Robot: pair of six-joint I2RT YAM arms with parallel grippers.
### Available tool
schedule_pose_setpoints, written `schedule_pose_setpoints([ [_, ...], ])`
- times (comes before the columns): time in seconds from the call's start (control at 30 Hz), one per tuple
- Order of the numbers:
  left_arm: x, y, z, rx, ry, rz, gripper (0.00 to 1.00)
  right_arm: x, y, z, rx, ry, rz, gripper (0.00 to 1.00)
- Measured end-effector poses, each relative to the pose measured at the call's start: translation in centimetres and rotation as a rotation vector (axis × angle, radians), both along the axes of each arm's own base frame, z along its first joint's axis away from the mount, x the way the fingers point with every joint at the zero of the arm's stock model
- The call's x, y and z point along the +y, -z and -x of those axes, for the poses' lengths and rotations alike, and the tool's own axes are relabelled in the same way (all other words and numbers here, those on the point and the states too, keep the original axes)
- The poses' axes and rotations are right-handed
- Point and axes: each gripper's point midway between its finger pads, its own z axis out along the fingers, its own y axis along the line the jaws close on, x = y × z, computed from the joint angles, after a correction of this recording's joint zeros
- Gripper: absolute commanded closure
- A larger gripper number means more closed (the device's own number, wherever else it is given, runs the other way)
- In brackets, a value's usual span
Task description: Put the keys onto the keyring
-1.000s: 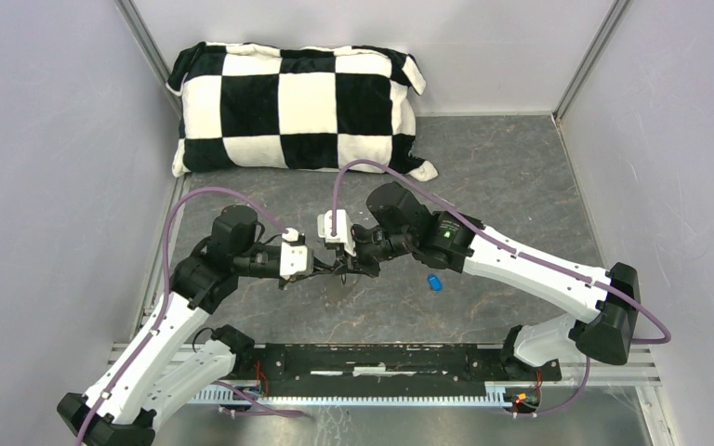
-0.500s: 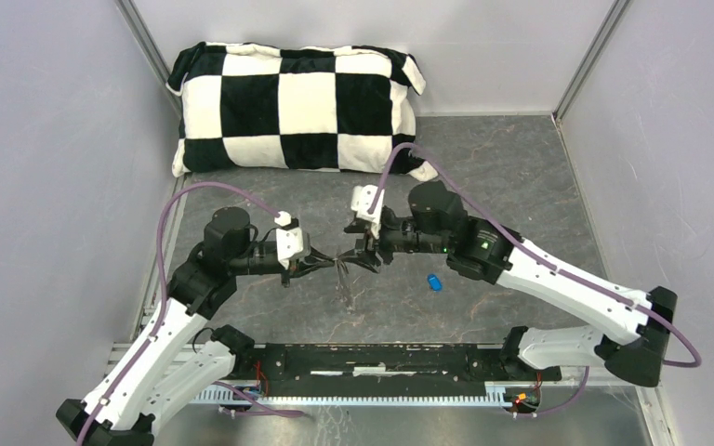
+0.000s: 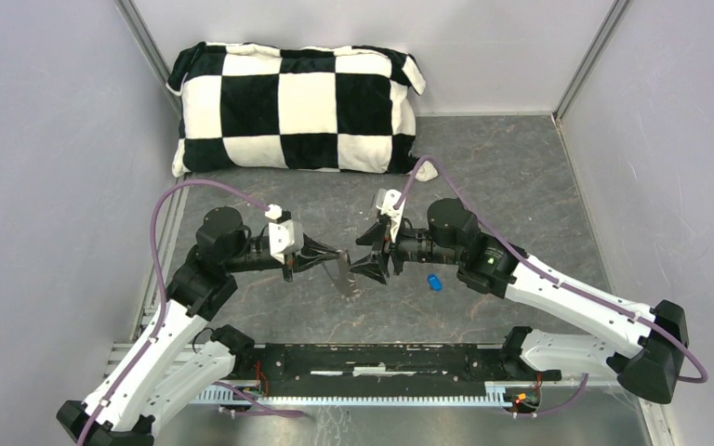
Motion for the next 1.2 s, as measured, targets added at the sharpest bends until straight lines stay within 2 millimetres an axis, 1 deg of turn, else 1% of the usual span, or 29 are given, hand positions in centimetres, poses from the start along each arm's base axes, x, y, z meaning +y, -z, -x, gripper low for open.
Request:
schedule_pose_setpoints([
  [0.1,-0.3,0.0,0.0,0.010,0.016,0.005,0.98,0.3,-0.4,-0.1,0.012,0.007,-0.044,0.36],
  [0.3,-0.5,-0.2,0.3,0.010,0.041,0.013,0.98,0.5,-1.4,-0.2,0.009,0.019,-0.128,0.41],
  [0.4,-0.5,-0.3,0.4,0.009,0.047,0.015,0.98,0.6,-1.6,-0.2,0.009,0.022,-0.152,0.42],
  [0.47,-0.5,-0.3,0.7,0.009,0.059,0.017,0.98,0.6,-1.9,-0.3,0.010,0.023,-0.164,0.41],
  [0.6,-0.4,-0.7,1.2,0.005,0.080,0.023,0.98,0.2,-2.4,-0.4,0.004,0.027,-0.174,0.35],
  [0.77,-0.4,-1.6,2.1,-0.011,0.115,0.037,0.98,-1.0,-3.1,-0.5,-0.010,0.040,-0.176,0.35],
  [0.87,-0.4,-1.7,2.2,-0.013,0.123,0.040,0.98,-1.3,-2.9,-0.6,-0.015,0.040,-0.153,0.35],
  [1.07,-0.4,-2.1,2.6,-0.012,0.140,0.042,0.98,-1.8,-1.1,-0.7,-0.043,0.032,-0.073,0.38],
  [1.2,-0.4,-2.6,2.6,-0.021,0.145,0.047,0.98,-1.8,-1.1,-0.5,-0.065,0.009,-0.069,0.41],
])
